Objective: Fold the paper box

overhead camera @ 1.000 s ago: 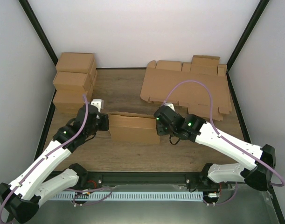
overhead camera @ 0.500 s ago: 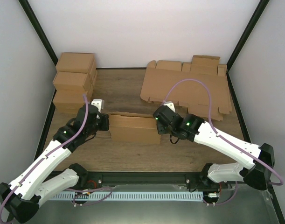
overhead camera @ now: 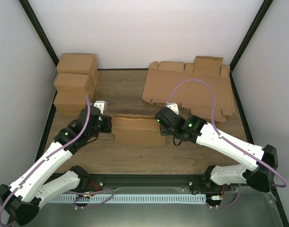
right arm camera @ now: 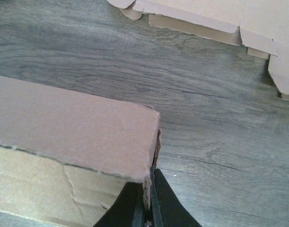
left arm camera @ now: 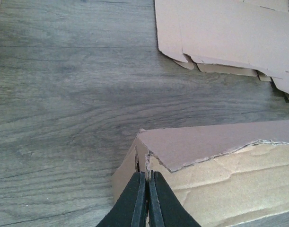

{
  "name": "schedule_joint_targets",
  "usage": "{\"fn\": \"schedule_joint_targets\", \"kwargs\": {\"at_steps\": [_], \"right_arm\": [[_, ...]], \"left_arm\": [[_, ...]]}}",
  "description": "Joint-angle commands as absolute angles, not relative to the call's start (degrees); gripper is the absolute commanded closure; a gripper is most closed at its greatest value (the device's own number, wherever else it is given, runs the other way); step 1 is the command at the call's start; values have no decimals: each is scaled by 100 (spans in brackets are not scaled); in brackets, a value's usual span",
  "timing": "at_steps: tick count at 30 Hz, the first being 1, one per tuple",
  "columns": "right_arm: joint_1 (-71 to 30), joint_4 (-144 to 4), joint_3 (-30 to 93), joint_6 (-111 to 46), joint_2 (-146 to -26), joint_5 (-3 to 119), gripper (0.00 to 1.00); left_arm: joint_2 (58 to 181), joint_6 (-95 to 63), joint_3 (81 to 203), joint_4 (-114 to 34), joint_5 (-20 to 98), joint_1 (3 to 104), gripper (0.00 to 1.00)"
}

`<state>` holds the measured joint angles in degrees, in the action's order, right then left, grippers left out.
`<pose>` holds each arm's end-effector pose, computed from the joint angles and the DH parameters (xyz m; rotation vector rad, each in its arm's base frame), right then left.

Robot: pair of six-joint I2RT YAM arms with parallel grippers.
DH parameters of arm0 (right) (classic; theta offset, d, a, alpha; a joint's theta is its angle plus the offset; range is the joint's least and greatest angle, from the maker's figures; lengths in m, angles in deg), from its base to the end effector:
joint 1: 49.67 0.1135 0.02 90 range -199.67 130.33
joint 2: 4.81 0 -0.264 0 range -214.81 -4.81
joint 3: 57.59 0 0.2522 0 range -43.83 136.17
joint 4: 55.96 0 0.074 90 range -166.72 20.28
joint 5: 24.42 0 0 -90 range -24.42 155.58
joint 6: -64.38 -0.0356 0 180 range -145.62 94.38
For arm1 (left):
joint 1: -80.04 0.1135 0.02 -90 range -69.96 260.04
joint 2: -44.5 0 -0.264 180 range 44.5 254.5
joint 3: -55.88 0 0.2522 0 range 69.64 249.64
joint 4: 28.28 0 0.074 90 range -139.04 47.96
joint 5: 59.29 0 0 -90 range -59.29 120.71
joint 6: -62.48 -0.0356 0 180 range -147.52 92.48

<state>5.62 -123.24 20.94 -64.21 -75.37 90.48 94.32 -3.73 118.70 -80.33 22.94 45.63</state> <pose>0.1468 0.1856 0.3060 -0.2102 2.4605 0.1226 0.1514 -0.0979 0.3031 0.1372 2.2706 -0.3919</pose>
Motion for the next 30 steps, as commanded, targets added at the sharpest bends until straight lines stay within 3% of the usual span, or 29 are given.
{"fn": "schedule_joint_targets", "kwargs": {"at_steps": [1, 22, 30], "right_arm": [[586, -12854, 2353, -6618, -7637, 9484, 99], [587, -12360, 955, -6917, -7182, 8259, 99], [588, -12798, 2051, -6621, -7201, 8961, 79]], "left_arm": [[9449, -344, 11964, -8220, 2182, 4541, 96], [9495, 178, 11558, -8345, 2013, 3969, 96], [9527, 89, 11754, -8452, 1824, 3936, 96]]}}
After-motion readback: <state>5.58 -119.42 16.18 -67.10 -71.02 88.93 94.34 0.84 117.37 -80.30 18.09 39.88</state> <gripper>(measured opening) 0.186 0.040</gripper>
